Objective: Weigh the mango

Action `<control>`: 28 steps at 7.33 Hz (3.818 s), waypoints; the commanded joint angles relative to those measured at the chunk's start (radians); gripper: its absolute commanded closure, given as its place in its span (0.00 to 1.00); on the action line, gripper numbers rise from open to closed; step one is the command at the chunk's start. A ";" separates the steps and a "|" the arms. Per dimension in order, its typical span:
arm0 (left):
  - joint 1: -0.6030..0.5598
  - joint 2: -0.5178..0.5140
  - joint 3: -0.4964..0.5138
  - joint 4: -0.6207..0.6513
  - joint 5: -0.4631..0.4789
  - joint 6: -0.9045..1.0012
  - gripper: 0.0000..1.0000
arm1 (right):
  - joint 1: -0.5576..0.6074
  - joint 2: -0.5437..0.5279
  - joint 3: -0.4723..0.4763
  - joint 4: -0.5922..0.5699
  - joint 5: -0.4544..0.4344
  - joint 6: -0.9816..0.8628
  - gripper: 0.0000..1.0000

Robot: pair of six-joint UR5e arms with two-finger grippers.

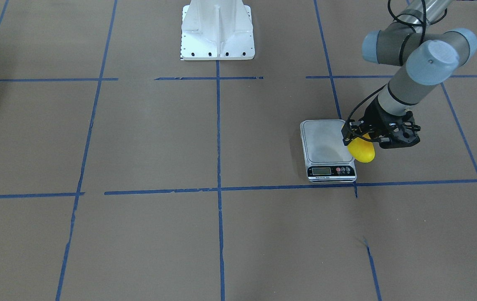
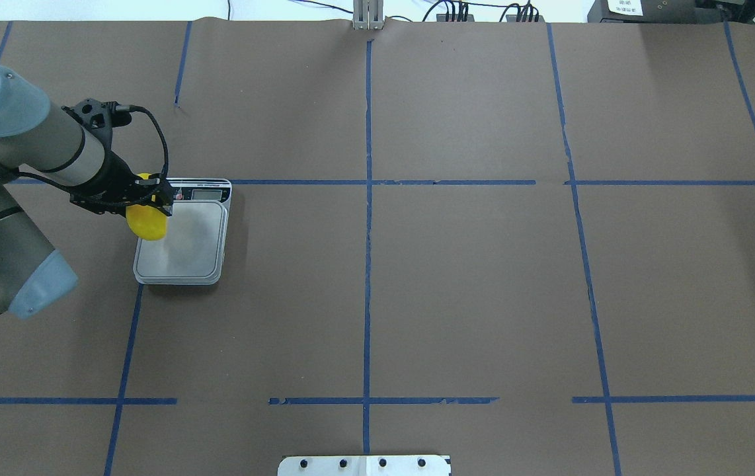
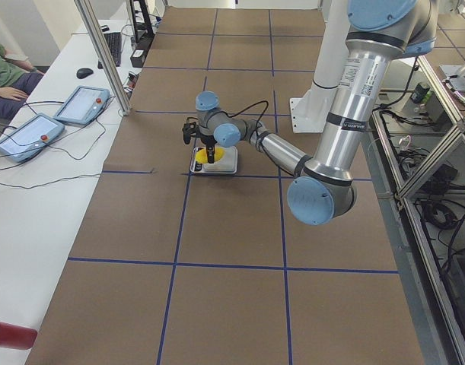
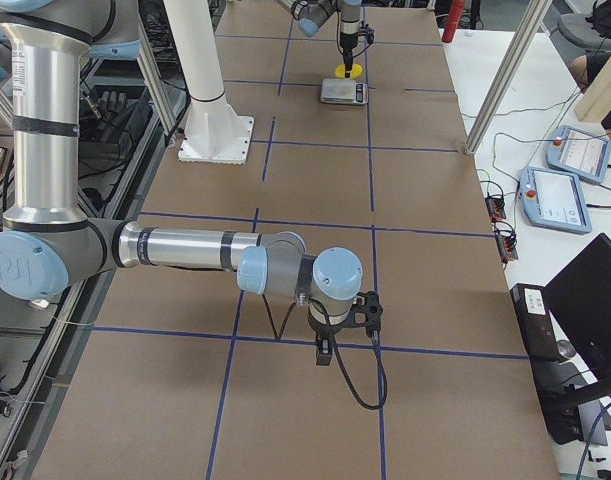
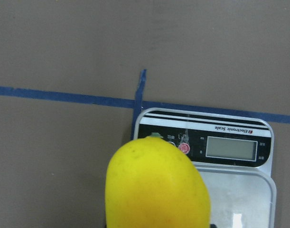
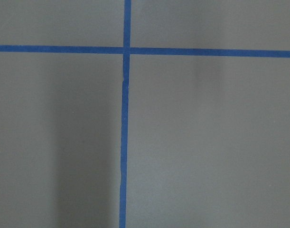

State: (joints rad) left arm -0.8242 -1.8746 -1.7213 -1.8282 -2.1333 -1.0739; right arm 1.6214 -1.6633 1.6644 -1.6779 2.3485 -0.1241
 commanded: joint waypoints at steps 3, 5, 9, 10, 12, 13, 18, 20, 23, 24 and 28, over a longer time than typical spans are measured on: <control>0.043 -0.014 0.020 -0.002 0.012 -0.005 0.01 | 0.000 0.001 0.000 0.001 0.000 0.000 0.00; 0.027 -0.003 -0.027 0.001 0.016 0.031 0.00 | 0.000 0.001 0.000 0.000 0.000 0.000 0.00; -0.244 0.102 -0.072 0.035 -0.011 0.353 0.00 | 0.000 0.001 0.000 0.000 0.000 0.000 0.00; -0.338 0.167 -0.054 0.035 -0.080 0.514 0.00 | 0.000 0.001 0.000 0.001 0.000 0.000 0.00; -0.526 0.299 0.032 0.024 -0.189 0.841 0.00 | 0.000 0.001 0.000 0.000 0.000 0.000 0.00; -0.621 0.322 0.090 0.035 -0.247 0.949 0.00 | 0.000 0.001 0.000 0.000 0.000 0.000 0.00; -0.710 0.321 0.097 0.144 -0.258 0.973 0.00 | 0.000 0.001 0.000 0.000 0.000 0.000 0.00; -0.740 0.324 0.121 0.188 -0.258 1.112 0.00 | 0.000 0.001 0.000 0.001 0.000 0.000 0.00; -0.742 0.327 0.121 0.228 -0.186 1.115 0.00 | 0.000 -0.001 0.000 0.000 0.000 0.000 0.00; -0.742 0.328 0.121 0.228 -0.186 1.115 0.00 | 0.000 -0.001 0.000 0.000 0.000 0.000 0.00; -0.742 0.330 0.124 0.228 -0.186 1.117 0.00 | 0.000 -0.001 0.000 0.000 0.000 0.000 0.00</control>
State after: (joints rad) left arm -1.5662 -1.5458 -1.5973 -1.6000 -2.3193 0.0424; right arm 1.6214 -1.6632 1.6644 -1.6772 2.3485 -0.1243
